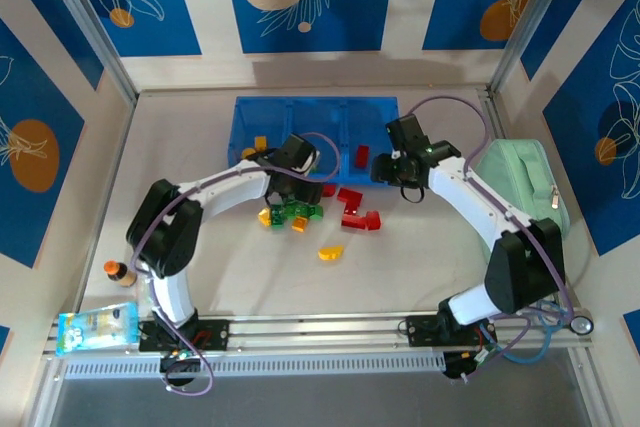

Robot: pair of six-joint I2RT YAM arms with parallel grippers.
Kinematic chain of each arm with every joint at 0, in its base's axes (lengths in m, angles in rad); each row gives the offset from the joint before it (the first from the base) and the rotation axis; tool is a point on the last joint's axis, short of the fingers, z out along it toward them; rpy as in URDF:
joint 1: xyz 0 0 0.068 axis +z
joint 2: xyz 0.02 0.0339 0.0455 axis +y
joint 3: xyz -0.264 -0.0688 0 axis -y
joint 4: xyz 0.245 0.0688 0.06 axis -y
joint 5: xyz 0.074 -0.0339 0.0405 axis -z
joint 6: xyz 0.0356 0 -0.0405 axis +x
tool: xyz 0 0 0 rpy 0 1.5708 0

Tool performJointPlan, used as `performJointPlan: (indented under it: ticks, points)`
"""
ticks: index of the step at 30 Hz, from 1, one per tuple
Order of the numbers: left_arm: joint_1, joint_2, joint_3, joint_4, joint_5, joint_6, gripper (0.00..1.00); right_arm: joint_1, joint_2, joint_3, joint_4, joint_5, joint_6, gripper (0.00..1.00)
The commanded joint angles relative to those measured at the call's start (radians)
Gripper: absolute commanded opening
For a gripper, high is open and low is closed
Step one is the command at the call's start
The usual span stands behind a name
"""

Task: Sort the legos into containers by color
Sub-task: Pick up the lego from the center of the table.

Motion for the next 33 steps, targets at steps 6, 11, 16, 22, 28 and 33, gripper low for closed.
performJointPlan:
  ticks: [6, 11, 16, 22, 28, 33]
  points:
    - [-0.007, 0.078, 0.062, -0.059, 0.008, 0.061, 0.64, -0.047, -0.107, -0.107, 0.036, -0.051, 0.025, 0.58]
    - [-0.009, 0.113, 0.082, -0.061, 0.008, 0.068, 0.63, -0.059, -0.127, -0.136, 0.044, -0.064, 0.028, 0.57]
    - [-0.018, 0.137, 0.097, -0.066, 0.008, 0.069, 0.61, -0.061, -0.136, -0.148, 0.054, -0.066, 0.030, 0.55]
    - [-0.039, 0.142, 0.094, -0.082, -0.022, 0.075, 0.52, -0.061, -0.138, -0.165, 0.065, -0.069, 0.037, 0.54]
    - [-0.058, 0.136, 0.097, -0.101, -0.042, 0.078, 0.41, -0.061, -0.142, -0.181, 0.074, -0.076, 0.042, 0.53]
    - [-0.061, 0.086, 0.104, -0.124, -0.061, 0.066, 0.34, -0.060, -0.165, -0.195, 0.076, -0.071, 0.044, 0.52]
